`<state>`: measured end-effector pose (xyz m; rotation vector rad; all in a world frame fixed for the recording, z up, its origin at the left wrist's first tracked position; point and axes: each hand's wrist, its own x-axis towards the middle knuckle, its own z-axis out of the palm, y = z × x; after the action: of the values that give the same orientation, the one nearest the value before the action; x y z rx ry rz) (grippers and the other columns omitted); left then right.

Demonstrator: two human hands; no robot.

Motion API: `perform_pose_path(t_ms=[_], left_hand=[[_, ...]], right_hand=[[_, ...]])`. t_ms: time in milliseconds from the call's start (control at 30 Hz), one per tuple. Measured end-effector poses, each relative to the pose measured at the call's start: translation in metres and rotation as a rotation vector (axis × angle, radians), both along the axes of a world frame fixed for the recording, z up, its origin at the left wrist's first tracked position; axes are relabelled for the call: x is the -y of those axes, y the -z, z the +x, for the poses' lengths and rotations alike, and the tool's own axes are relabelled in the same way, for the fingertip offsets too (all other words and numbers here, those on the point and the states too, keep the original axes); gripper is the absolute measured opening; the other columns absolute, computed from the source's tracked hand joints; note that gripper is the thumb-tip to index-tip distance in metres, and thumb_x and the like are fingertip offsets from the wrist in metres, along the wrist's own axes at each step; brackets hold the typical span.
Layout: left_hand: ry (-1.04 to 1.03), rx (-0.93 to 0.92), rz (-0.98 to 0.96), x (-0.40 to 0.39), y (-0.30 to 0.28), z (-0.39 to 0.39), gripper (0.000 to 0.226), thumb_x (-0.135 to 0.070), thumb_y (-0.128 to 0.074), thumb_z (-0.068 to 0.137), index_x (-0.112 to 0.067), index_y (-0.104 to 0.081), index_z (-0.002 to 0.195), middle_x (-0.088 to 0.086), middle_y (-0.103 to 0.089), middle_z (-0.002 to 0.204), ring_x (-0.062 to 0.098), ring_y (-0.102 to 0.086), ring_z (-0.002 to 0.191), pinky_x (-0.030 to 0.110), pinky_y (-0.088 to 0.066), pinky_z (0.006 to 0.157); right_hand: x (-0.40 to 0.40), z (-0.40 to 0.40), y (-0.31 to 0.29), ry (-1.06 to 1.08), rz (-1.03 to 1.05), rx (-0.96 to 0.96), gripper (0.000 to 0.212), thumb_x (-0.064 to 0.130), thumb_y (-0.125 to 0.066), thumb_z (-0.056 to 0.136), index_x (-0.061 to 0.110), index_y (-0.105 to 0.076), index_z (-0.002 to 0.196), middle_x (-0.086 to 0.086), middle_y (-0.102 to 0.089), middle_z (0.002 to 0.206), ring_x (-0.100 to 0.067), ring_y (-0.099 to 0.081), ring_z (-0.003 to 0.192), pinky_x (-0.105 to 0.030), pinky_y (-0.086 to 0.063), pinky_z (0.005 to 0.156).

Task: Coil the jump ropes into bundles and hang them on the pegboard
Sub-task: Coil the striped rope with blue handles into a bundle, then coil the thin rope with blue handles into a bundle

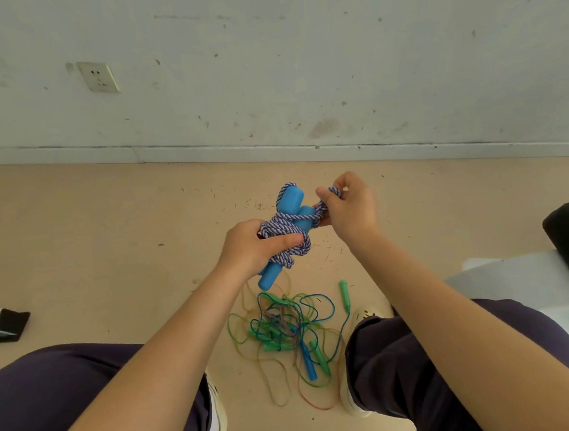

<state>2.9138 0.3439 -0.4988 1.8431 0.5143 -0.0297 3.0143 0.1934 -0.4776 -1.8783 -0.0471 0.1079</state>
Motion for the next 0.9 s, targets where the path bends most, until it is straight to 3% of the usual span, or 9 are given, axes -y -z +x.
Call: perform_pose_path(t_ms=[167,233,333,433,600,733,833,900], left_hand=[[-0.039,-0.046,0.125,-0.009,0.024,0.026,0.067,-0.06,-0.082,0.069,0.001,-0.066,0.09,0.02,-0.073,0.082,0.036,-0.071,0.067,0.05,-0.057,0.062],[-0.053,-0.109,0.12,-0.024,0.047,0.041,0.066,-0.067,-0.074,0.073,-0.004,-0.068,0.091,0.013,-0.073,0.074,0.027,-0.07,0.051,0.041,-0.055,0.048],[-0.01,-0.221,0.1,-0.048,0.101,0.066,0.061,-0.07,-0.063,0.081,-0.01,-0.068,0.089,0.004,-0.073,0.071,0.015,-0.068,0.047,0.023,-0.047,0.038],[0.017,-0.273,0.054,-0.071,0.17,0.091,0.044,-0.062,-0.07,0.08,-0.019,-0.067,0.094,-0.003,-0.071,0.084,0.007,-0.066,0.058,0.015,-0.046,0.046],[-0.04,-0.362,-0.017,-0.109,0.286,0.126,0.049,-0.04,-0.086,0.074,-0.011,-0.066,0.108,0.002,-0.073,0.09,0.011,-0.064,0.069,0.024,-0.048,0.065],[-0.096,-0.297,0.133,-0.124,0.341,0.145,0.044,-0.042,-0.086,0.072,-0.027,-0.06,0.104,-0.015,-0.061,0.094,0.001,-0.056,0.081,0.017,-0.04,0.066],[-0.12,-0.256,0.224,-0.129,0.365,0.149,0.053,-0.04,-0.084,0.076,-0.017,-0.063,0.119,-0.001,-0.067,0.111,0.013,-0.06,0.098,0.022,-0.041,0.079],[-0.139,-0.258,0.275,-0.131,0.369,0.145,0.071,-0.043,-0.084,0.075,-0.011,-0.057,0.132,0.007,-0.063,0.123,0.021,-0.058,0.111,0.027,-0.042,0.09]], right_hand=[[-0.004,0.014,0.038,0.066,-0.01,-0.109,0.029,0.013,-0.065,0.093,0.02,-0.041,0.078,-0.018,-0.054,0.085,-0.039,-0.069,0.069,-0.045,-0.059,0.051],[-0.009,0.027,0.063,0.067,0.04,-0.177,0.028,0.011,-0.066,0.092,0.016,-0.042,0.078,-0.019,-0.055,0.082,-0.037,-0.068,0.062,-0.043,-0.059,0.049],[-0.024,0.055,0.11,0.002,0.035,-0.277,0.026,0.012,-0.067,0.092,0.014,-0.043,0.081,-0.017,-0.06,0.077,-0.028,-0.067,0.05,-0.038,-0.059,0.05],[-0.042,0.09,0.171,-0.039,0.013,-0.4,0.024,0.011,-0.066,0.093,0.01,-0.044,0.083,-0.02,-0.062,0.082,-0.024,-0.067,0.049,-0.034,-0.059,0.05],[-0.076,0.143,0.275,-0.151,-0.095,-0.535,0.014,0.007,-0.059,0.096,0.005,-0.046,0.1,-0.024,-0.063,0.091,-0.023,-0.065,0.054,-0.033,-0.059,0.056],[-0.102,0.163,0.331,-0.157,-0.116,-0.517,0.018,0.006,-0.059,0.096,0.01,-0.044,0.086,-0.019,-0.06,0.091,-0.024,-0.062,0.055,-0.03,-0.057,0.054],[-0.111,0.166,0.355,-0.168,-0.114,-0.487,0.012,0.012,-0.061,0.095,0.01,-0.05,0.093,-0.018,-0.064,0.095,-0.023,-0.064,0.063,-0.031,-0.057,0.06],[-0.109,0.162,0.365,-0.186,-0.215,-0.46,0.025,0.023,-0.067,0.092,0.012,-0.051,0.107,-0.014,-0.066,0.101,-0.024,-0.066,0.077,-0.037,-0.059,0.072]])
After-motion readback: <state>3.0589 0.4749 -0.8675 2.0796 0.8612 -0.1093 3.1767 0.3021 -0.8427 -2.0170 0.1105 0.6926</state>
